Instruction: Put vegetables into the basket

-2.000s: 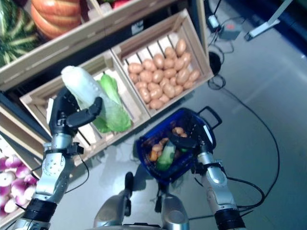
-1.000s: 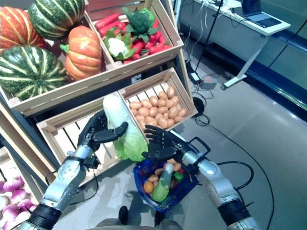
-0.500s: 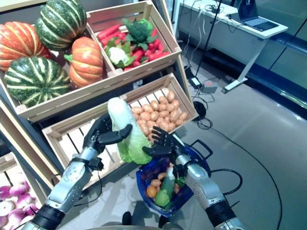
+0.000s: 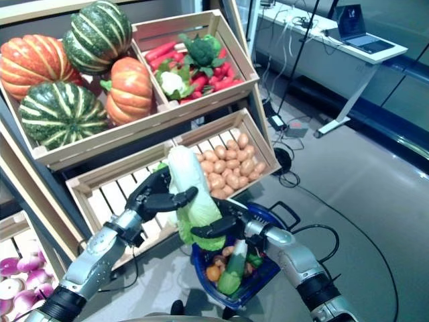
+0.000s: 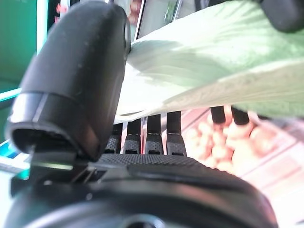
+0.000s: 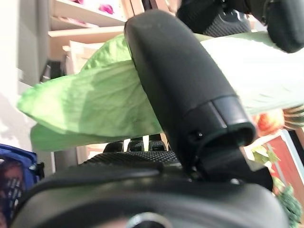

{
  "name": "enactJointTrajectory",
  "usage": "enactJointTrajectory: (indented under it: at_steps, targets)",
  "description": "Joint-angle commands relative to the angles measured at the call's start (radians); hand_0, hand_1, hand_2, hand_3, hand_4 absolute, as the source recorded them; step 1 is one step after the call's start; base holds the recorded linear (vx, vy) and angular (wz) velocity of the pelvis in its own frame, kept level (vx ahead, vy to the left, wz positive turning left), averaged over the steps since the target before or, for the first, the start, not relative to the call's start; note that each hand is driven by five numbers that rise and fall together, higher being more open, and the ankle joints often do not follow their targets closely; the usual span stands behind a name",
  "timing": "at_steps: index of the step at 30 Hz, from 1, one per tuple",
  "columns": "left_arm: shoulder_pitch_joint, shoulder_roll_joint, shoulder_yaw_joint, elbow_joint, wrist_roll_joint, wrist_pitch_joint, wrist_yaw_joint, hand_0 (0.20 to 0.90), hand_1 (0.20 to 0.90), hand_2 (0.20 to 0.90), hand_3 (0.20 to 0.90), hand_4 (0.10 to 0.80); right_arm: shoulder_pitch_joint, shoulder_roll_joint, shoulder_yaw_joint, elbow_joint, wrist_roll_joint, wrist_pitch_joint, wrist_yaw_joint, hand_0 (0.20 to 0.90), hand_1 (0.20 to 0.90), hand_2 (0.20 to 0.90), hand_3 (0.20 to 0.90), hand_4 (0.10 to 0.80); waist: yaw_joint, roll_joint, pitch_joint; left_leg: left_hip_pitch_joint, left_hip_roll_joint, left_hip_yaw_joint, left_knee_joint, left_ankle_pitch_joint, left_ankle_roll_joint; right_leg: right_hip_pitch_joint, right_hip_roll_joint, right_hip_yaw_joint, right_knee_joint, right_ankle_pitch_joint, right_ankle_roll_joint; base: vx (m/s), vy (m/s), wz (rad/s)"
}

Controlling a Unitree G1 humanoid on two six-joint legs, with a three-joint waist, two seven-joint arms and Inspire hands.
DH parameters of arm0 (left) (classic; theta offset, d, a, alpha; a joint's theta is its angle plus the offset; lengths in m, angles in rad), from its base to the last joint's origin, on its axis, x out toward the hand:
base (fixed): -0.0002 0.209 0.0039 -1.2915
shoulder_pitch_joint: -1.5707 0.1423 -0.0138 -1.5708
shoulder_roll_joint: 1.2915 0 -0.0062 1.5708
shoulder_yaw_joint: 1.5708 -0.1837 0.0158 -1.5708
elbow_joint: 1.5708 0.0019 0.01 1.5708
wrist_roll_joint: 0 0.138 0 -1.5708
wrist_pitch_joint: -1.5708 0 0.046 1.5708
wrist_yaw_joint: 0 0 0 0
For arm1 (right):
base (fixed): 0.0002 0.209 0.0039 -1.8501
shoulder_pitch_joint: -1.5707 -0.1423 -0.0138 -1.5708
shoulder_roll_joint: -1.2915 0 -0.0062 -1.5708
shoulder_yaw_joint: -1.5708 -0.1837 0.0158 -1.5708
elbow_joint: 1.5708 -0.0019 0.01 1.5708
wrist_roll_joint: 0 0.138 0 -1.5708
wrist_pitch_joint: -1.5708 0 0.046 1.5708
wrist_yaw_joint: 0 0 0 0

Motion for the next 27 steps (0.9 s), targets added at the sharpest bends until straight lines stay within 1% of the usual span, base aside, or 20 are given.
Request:
enactJointTrajectory:
  at_steps: [1,3,7,9,17,20,22,23,24,26,27]
  targets:
    - [-0.132,-0.036,-0.055,-0.096,-0.182,-0.059,-0.154,0.300,0.300,0.300,0.300,0.400,-0.088,0.039,0.055,-0.005,0.121,-0.048,0.082,0.900,0.900,0.900,0.900,0.800,0.010,-0.037,-0.100,-0.011,-0.002,0.005,0.001,-0.053,-0.022,0.019,-0.094,-0.037,0.001,0.028,0.061,0.000,0.000,0.00]
    - [-0.138,-0.032,-0.074,-0.097,-0.193,-0.039,-0.180,0.300,0.300,0.300,0.300,0.400,-0.094,0.038,0.061,0.005,0.130,-0.056,0.076,0.900,0.900,0.900,0.900,0.800,0.007,-0.036,-0.103,-0.011,-0.002,0.006,0.001,-0.053,-0.020,0.016,-0.093,-0.032,0.001,0.030,0.062,0.000,0.000,0.00]
    - [-0.143,-0.012,-0.098,-0.098,-0.199,-0.038,-0.196,0.300,0.300,0.300,0.300,0.400,-0.103,0.022,0.070,0.001,0.147,-0.059,0.077,0.900,0.900,0.900,0.900,0.800,0.002,-0.033,-0.105,-0.012,-0.001,0.008,0.001,-0.051,-0.020,0.012,-0.092,-0.024,0.001,0.034,0.065,0.000,0.000,0.00]
    - [-0.144,-0.002,-0.096,-0.100,-0.208,-0.040,-0.193,0.300,0.300,0.300,0.300,0.400,-0.099,0.013,0.069,-0.004,0.157,-0.061,0.065,0.300,0.300,0.300,0.300,0.400,0.000,-0.032,-0.107,-0.011,0.000,0.011,0.001,-0.052,-0.019,0.011,-0.091,-0.021,0.001,0.034,0.066,0.000,0.000,0.00]
    - [-0.128,0.002,-0.074,-0.114,-0.220,-0.039,-0.159,0.300,0.300,0.300,0.300,0.400,-0.072,0.007,0.055,-0.017,0.153,-0.058,0.054,0.300,0.300,0.300,0.300,0.400,-0.004,-0.028,-0.105,-0.013,0.000,0.010,0.001,-0.049,-0.017,0.007,-0.089,-0.012,0.001,0.036,0.065,0.004,-0.001,-0.03]
    - [-0.124,0.000,-0.072,-0.112,-0.211,-0.038,-0.160,0.300,0.300,0.300,0.300,0.400,-0.064,0.007,0.046,-0.010,0.156,-0.063,0.029,0.300,0.300,0.300,0.300,0.400,-0.005,-0.028,-0.105,-0.015,0.000,0.009,0.001,-0.049,-0.016,0.005,-0.089,-0.011,0.001,0.037,0.064,0.000,0.000,0.00]
    - [-0.118,0.005,-0.069,-0.118,-0.201,-0.031,-0.161,0.300,0.300,0.300,0.300,0.400,-0.054,0.007,0.033,-0.008,0.158,-0.077,-0.010,0.300,0.300,0.300,0.300,0.400,-0.005,-0.026,-0.103,-0.016,0.000,0.009,0.001,-0.049,-0.015,0.005,-0.089,-0.011,0.001,0.036,0.065,0.000,0.000,0.00]
    - [-0.115,0.010,-0.066,-0.121,-0.206,-0.026,-0.154,0.476,0.476,0.476,0.476,0.518,-0.050,0.005,0.025,-0.012,0.165,-0.080,-0.030,0.300,0.300,0.300,0.300,0.400,-0.005,-0.026,-0.102,-0.017,0.000,0.008,0.001,-0.049,-0.015,0.004,-0.088,-0.010,0.001,0.036,0.065,0.000,0.000,0.00]
    - [-0.108,0.012,-0.060,-0.127,-0.196,-0.018,-0.140,0.900,0.900,0.900,0.900,0.800,-0.037,0.004,0.005,-0.020,0.180,-0.097,-0.060,0.300,0.300,0.300,0.300,0.400,-0.007,-0.025,-0.098,-0.019,-0.001,0.008,0.001,-0.050,-0.015,0.002,-0.087,-0.009,0.001,0.036,0.065,0.000,0.000,0.00]
    - [-0.100,0.018,-0.054,-0.128,-0.197,-0.020,-0.137,0.900,0.900,0.900,0.900,0.800,-0.027,0.003,-0.013,-0.028,0.193,-0.114,-0.078,0.300,0.300,0.300,0.300,0.400,-0.008,-0.024,-0.095,-0.019,-0.001,0.007,0.001,-0.051,-0.014,0.000,-0.085,-0.007,0.001,0.035,0.065,0.000,0.000,0.00]
    - [-0.085,0.018,-0.043,-0.127,-0.196,-0.016,-0.126,0.900,0.900,0.900,0.900,0.800,-0.011,0.004,-0.035,-0.038,0.216,-0.137,-0.112,0.300,0.300,0.300,0.300,0.400,-0.010,-0.024,-0.092,-0.020,0.000,0.007,0.001,-0.052,-0.014,-0.002,-0.082,-0.003,0.001,0.034,0.063,0.000,0.000,0.00]
